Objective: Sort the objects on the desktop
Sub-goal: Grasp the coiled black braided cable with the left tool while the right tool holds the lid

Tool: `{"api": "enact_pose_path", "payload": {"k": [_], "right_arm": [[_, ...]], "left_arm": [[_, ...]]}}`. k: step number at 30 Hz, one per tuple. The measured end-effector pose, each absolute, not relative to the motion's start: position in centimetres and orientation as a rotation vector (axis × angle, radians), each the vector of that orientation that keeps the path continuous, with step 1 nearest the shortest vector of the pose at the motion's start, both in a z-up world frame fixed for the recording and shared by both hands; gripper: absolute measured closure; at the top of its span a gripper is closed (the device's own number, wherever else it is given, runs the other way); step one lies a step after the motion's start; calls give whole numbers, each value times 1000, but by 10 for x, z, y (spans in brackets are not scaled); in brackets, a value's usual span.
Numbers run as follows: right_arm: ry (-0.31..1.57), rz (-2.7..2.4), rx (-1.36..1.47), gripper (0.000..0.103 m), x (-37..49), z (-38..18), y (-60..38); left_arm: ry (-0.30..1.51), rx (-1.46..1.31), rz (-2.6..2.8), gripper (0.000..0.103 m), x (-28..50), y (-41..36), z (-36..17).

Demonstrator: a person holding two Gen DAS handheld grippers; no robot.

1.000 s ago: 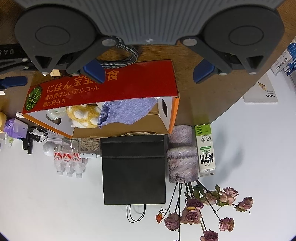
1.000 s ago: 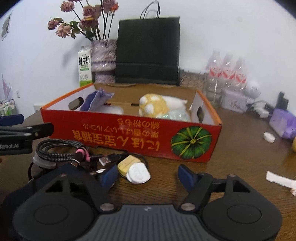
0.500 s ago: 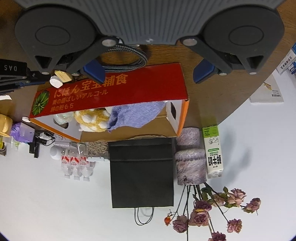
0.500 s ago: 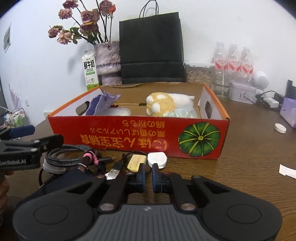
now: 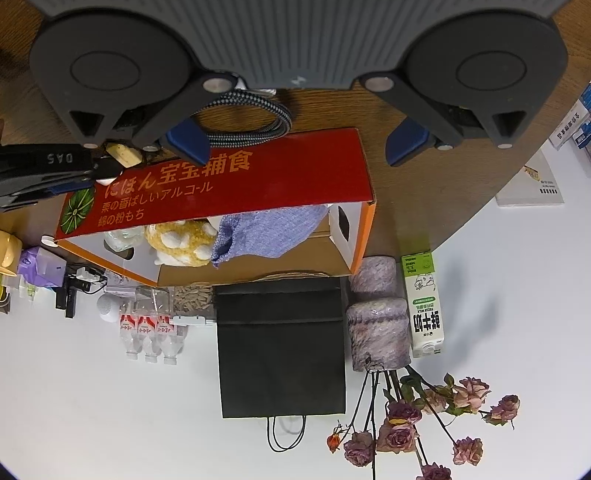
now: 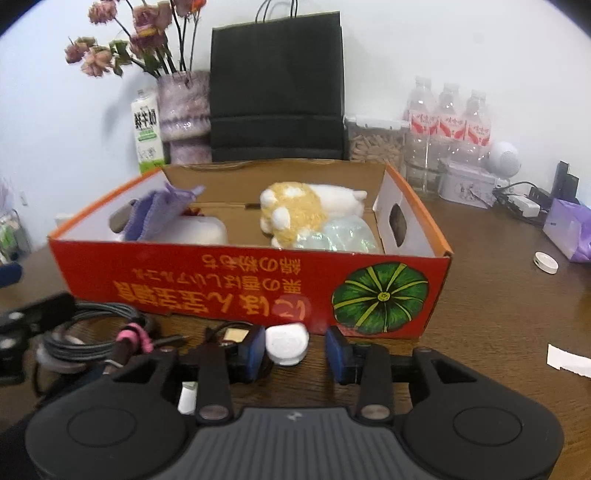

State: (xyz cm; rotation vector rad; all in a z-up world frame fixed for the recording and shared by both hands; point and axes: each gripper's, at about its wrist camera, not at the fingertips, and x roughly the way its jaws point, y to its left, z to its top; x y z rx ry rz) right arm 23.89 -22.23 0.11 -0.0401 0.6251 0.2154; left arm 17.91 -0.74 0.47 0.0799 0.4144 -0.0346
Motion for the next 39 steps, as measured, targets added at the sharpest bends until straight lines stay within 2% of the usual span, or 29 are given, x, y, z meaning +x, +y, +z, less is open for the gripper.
{"api": "enact_pose_path", "payload": {"k": [1,2,24,39], "right_arm": [[642,222,-46,70,241,-1,-221],[652,234,-44,77,241,-3,-221],[521,230,-20,78,210,13,-235],[482,255,-7,77,195,21,-240]], "left_arm": [[415,80,-35,0,179,-7,5],[416,81,-36,0,179,-7,5],[453,55,-117,0,173,-18,5],[586,88,-181,0,203,-29,-4]]}}
